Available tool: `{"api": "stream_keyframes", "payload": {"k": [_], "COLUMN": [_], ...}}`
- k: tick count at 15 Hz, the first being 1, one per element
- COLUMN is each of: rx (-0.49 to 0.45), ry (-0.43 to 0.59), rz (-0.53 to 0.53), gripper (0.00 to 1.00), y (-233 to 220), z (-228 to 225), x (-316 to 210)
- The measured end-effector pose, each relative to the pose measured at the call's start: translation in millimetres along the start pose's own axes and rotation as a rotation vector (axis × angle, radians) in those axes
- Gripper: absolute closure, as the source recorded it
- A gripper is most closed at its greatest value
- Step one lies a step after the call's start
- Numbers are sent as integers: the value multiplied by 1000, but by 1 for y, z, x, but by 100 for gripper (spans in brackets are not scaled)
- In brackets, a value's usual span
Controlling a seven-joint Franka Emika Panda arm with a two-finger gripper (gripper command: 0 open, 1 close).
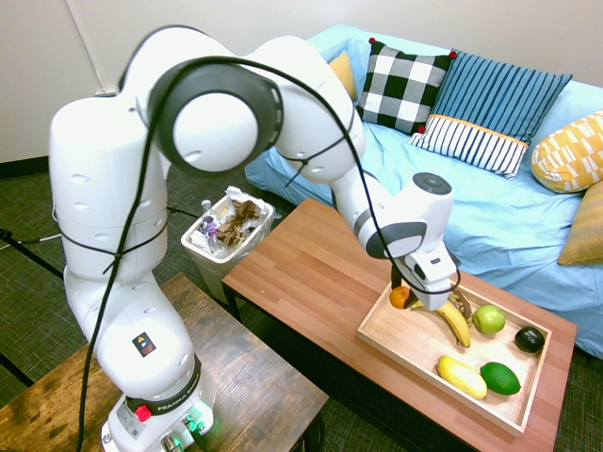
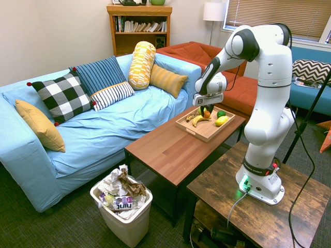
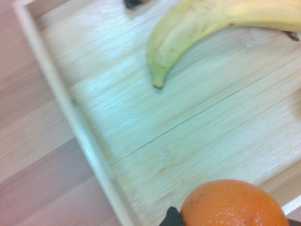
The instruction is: Put the tangerine in the tray
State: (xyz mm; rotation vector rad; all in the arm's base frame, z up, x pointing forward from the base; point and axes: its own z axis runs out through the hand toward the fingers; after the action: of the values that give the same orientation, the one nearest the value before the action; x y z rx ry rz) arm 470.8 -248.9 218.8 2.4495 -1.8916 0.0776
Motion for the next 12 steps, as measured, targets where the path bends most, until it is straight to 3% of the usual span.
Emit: {"api": "stream_keyframes", "payload": {"k": [5,12], "rx": [-41,-99], "ry": [3,-19], "rz": [117,133], "gripper": [100,100], "y": [-25,-39], "z": [56,117], "x": [36,35]}}
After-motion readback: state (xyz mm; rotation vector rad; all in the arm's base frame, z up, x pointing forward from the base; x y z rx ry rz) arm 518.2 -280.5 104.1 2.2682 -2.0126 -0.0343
